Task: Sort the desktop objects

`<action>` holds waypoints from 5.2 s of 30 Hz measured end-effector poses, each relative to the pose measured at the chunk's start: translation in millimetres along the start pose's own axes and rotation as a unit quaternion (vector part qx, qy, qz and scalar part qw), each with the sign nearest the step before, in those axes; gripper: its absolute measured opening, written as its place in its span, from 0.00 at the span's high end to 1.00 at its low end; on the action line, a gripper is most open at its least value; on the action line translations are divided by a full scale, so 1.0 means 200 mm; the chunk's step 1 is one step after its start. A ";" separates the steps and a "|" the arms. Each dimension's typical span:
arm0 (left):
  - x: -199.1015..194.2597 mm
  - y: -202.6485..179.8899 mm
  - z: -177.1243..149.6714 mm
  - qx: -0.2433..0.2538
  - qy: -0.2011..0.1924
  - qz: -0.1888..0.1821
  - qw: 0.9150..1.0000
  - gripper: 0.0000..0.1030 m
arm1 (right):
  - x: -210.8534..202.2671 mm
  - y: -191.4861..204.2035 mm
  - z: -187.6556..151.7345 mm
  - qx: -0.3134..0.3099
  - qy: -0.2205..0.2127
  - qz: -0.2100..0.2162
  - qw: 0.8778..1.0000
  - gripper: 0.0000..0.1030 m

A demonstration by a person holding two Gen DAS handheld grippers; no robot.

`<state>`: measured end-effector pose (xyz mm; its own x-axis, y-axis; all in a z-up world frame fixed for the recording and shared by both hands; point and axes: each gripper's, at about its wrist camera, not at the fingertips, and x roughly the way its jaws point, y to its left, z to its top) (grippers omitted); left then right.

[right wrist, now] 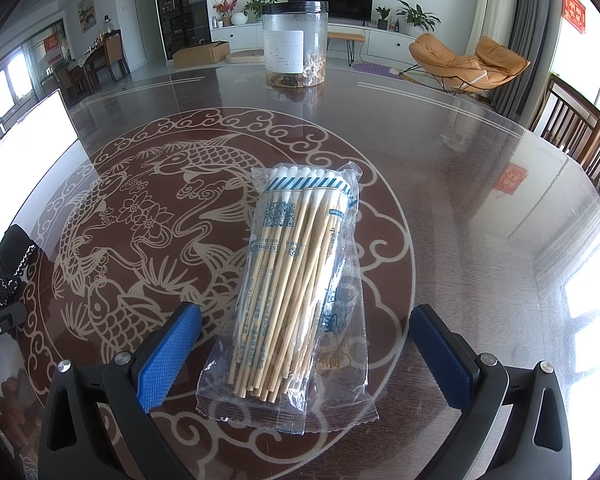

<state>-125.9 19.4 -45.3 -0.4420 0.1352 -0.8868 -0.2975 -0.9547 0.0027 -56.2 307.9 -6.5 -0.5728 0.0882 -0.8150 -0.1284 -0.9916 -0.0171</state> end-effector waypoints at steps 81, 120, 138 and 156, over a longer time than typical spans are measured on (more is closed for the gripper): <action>-1.03 1.23 -0.37 -0.334 -0.180 0.148 0.913 0.05 | -0.43 2.07 0.77 -0.264 0.010 0.237 0.935 0.03; -1.16 1.16 -0.45 -0.353 -0.132 0.237 0.895 0.04 | -0.56 2.33 0.44 -0.420 -0.025 0.178 0.889 0.03; -1.16 1.24 -0.50 -0.365 -0.122 0.235 0.892 0.04 | -0.55 2.35 0.49 -0.365 0.017 0.204 0.908 0.03; -1.17 1.26 -0.51 -0.363 -0.131 0.217 0.897 0.04 | -0.49 2.35 0.43 -0.373 0.020 0.197 0.907 0.03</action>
<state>-10.7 -279.6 116.1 -0.5945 -0.3236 -0.7361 0.5381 -0.8404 -0.0652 -129.7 -159.2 114.9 -0.4232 -0.2754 -0.8632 0.6713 -0.7351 -0.0945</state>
